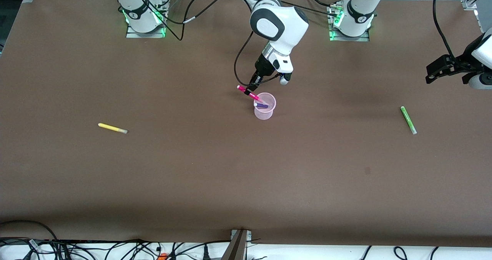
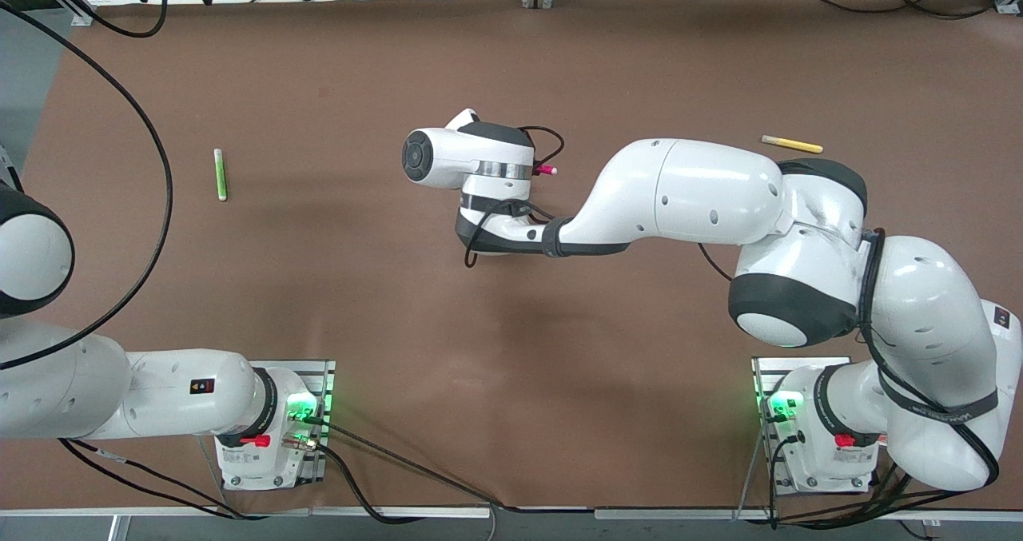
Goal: Organize pens into pink holder with both arms
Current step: 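Open the right gripper and lift it away from the cup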
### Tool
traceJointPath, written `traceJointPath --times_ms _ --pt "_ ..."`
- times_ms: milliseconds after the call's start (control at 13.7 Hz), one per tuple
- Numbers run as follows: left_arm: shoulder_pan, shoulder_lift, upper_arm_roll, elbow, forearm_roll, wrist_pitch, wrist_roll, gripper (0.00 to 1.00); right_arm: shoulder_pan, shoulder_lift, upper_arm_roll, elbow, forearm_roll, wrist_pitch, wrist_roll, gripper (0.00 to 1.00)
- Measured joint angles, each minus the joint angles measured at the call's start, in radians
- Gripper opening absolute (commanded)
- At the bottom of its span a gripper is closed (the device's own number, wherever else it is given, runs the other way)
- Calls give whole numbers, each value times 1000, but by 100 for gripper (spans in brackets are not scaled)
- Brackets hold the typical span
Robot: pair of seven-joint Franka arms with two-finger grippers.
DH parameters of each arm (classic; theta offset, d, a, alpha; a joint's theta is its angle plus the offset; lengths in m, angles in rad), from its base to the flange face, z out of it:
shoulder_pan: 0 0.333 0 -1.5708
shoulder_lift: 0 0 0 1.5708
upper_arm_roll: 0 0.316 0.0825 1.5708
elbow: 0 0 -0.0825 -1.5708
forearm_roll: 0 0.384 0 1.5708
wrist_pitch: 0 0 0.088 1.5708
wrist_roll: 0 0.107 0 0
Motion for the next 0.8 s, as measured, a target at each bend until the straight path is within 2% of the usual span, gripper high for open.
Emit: traceJointPath --times_ms 585,659,732,805 --pt "0 0 0 0 0 0 0 100 12 4 -20 0 -12 48 3 2" --pt "0 0 1 0 0 0 0 100 12 4 -20 0 -12 49 7 7" --pt "0 0 1 0 0 0 0 100 12 6 -20 0 -12 50 8 25" --pt "0 0 1 0 0 0 0 100 12 8 -20 0 -12 50 10 52"
